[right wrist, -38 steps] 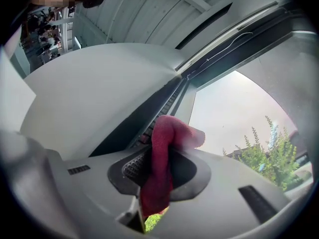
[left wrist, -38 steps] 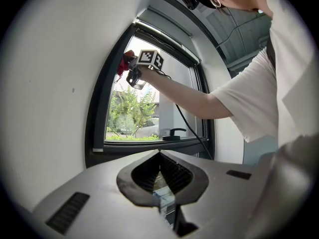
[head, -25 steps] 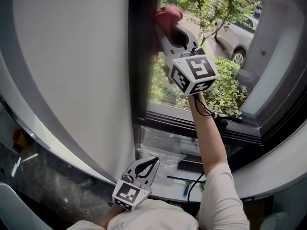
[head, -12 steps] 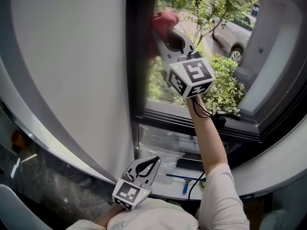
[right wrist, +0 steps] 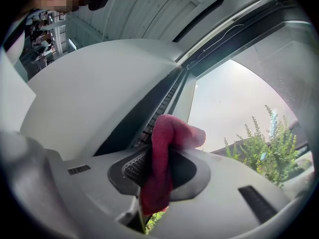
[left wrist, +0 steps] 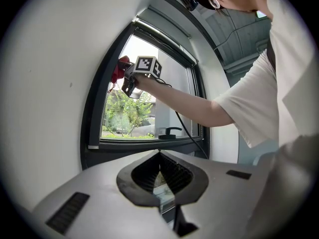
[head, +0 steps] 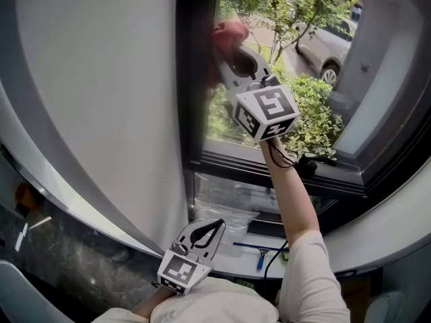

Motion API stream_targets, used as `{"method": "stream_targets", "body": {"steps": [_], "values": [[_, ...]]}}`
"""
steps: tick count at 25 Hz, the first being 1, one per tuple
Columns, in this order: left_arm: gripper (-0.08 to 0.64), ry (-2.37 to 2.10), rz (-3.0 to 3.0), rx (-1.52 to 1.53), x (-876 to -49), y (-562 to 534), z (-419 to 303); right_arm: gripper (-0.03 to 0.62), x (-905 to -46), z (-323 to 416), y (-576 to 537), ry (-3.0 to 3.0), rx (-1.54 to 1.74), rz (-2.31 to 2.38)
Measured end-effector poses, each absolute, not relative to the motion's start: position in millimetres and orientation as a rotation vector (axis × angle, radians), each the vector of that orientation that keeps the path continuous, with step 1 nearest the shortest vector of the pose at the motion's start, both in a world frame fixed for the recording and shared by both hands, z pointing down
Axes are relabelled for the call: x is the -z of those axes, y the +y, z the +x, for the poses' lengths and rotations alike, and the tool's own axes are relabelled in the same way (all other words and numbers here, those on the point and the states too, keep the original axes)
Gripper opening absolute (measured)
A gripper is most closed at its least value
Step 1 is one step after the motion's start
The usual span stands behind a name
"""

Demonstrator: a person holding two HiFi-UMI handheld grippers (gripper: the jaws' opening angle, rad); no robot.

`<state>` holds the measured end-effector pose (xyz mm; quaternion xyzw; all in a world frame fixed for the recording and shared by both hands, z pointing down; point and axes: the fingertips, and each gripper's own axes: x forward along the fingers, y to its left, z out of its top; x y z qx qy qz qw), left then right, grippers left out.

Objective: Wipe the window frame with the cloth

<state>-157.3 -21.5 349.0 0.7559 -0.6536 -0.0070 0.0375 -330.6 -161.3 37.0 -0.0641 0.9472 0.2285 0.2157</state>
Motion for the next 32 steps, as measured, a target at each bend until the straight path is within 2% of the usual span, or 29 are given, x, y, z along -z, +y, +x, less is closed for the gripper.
{"method": "stream_targets", "body": {"steps": [32], "values": [[0.008,-2.098,2.256,0.026,-346,-23,-139,0.087,-92,-332,-165,2.681,-0.531,-0.183]]}}
